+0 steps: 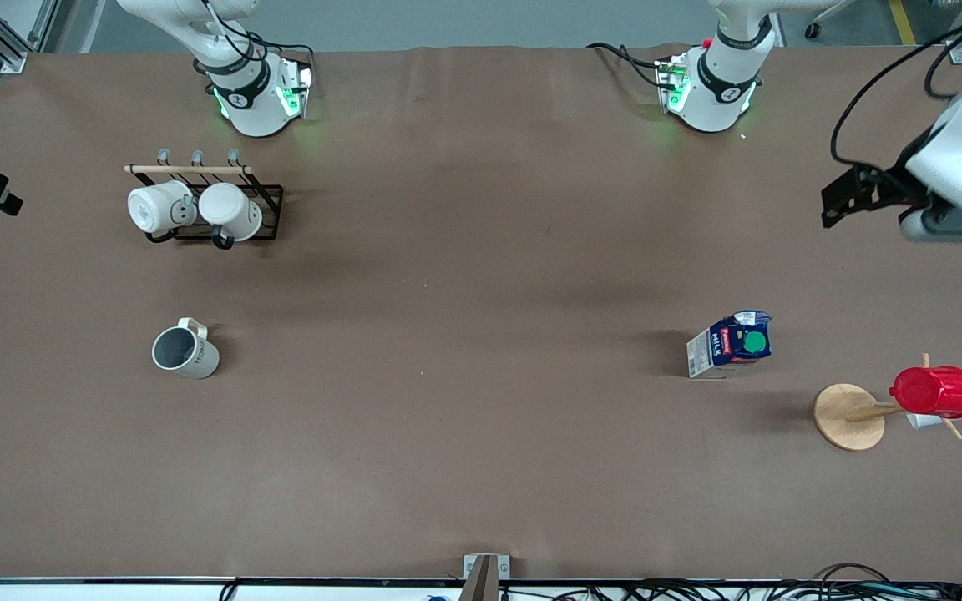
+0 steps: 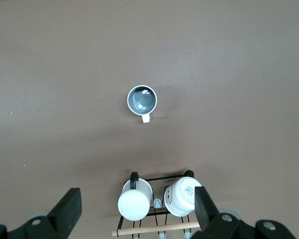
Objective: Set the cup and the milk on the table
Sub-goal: 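Reach the right gripper to the grey mug while the left gripper reaches the milk, then grasp the grey mug with the right gripper while the left gripper grasps the milk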
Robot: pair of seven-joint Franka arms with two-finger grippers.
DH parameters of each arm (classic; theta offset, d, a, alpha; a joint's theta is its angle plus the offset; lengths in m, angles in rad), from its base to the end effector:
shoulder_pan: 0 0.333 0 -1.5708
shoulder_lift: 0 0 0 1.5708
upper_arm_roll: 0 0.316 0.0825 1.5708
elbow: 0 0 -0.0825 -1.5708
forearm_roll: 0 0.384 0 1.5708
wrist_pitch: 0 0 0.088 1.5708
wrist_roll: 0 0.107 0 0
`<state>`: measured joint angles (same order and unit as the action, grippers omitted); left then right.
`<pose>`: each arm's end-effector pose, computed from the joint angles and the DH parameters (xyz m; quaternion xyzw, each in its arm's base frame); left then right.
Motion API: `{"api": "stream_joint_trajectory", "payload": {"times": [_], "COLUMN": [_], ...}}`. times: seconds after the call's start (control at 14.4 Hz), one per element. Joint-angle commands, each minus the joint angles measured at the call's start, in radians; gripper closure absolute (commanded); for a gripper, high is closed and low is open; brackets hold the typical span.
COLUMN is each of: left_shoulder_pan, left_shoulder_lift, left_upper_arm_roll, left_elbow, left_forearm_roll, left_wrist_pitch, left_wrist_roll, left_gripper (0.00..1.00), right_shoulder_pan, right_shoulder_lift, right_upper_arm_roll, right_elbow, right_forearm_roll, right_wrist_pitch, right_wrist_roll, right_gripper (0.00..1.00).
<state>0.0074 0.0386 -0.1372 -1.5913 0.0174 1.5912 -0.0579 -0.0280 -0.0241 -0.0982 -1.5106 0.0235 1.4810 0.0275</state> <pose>0.5622 -0.0701 0.5951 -0.9991 0.0363 0.0185 0.0078 0.5340 -0.0658 0.6579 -0.9970 0.0757 0.0022 0.0130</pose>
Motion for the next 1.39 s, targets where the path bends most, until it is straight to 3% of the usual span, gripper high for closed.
{"api": "stream_joint_trajectory", "payload": {"times": [0.0, 0.28, 0.49, 0.9, 1.18, 1.32], "left_shoulder_pan": [0.005, 0.01, 0.01, 0.008, -0.003, -0.003], "left_shoulder_lift": [0.07, 0.108, 0.127, 0.23, 0.253, 0.257], "left_upper_arm_roll": [-0.004, -0.005, -0.005, -0.005, -0.013, -0.015], "left_elbow": [-0.018, -0.14, -0.216, -0.239, -0.268, -0.289], "left_forearm_roll": [0.004, 0.003, 0.003, 0.003, 0.004, 0.006], "left_wrist_pitch": [0.093, 0.265, 0.364, 0.509, 0.562, 0.59], "left_wrist_roll": [-0.003, -0.01, -0.01, -0.016, -0.074, -0.074], "left_gripper": [0.0, 0.0, 0.0, 0.0, 0.01, 0.07], "right_shoulder_pan": [-0.023, -0.045, -0.055, -0.046, -0.023, -0.018], "right_shoulder_lift": [0.048, 0.179, 0.24, 0.378, 0.415, 0.435], "right_upper_arm_roll": [0.008, 0.006, 0.005, 0.006, 0.009, 0.009], "right_elbow": [-0.043, -0.124, -0.248, -0.434, -0.491, -0.499], "right_forearm_roll": [-0.004, -0.004, -0.005, -0.008, -0.008, -0.013], "right_wrist_pitch": [0.025, 0.24, 0.453, 0.859, 0.964, 1.007], "right_wrist_roll": [-0.032, -0.141, -0.181, -0.215, -0.216, -0.216], "right_gripper": [0.0, 0.0, 0.0, 0.0, 0.0, 0.0]}}
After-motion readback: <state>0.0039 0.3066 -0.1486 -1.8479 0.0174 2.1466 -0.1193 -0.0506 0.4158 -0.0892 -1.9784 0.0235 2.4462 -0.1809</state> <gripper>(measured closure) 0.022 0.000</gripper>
